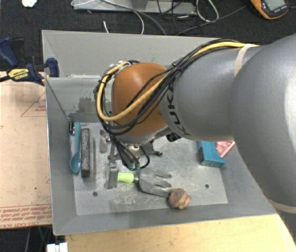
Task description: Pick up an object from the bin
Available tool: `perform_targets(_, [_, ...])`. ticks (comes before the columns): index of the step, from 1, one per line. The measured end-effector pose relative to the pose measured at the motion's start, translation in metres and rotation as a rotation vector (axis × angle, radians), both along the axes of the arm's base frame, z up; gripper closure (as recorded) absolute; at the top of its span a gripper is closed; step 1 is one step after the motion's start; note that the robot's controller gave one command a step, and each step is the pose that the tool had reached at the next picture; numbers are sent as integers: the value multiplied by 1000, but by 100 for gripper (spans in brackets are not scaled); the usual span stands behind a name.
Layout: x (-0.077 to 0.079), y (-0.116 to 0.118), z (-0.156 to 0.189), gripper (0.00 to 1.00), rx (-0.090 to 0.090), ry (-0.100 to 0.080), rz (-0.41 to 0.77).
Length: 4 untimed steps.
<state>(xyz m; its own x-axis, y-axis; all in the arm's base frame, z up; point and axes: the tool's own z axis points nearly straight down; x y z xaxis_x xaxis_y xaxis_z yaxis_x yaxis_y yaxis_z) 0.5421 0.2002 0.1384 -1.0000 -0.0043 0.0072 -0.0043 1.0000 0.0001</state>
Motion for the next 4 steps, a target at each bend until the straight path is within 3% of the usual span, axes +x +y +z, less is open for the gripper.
perform_targets(1, [2, -1, 5, 0, 2, -7, -4])
perform_targets(2, [11, -34, -20, 0, 5, -10, 96])
perform_targets(3, [-24, -59, -41, 0, 3, -7, 131])
perform_targets(4, [-21, -104, -63, 0, 3, -8, 70])
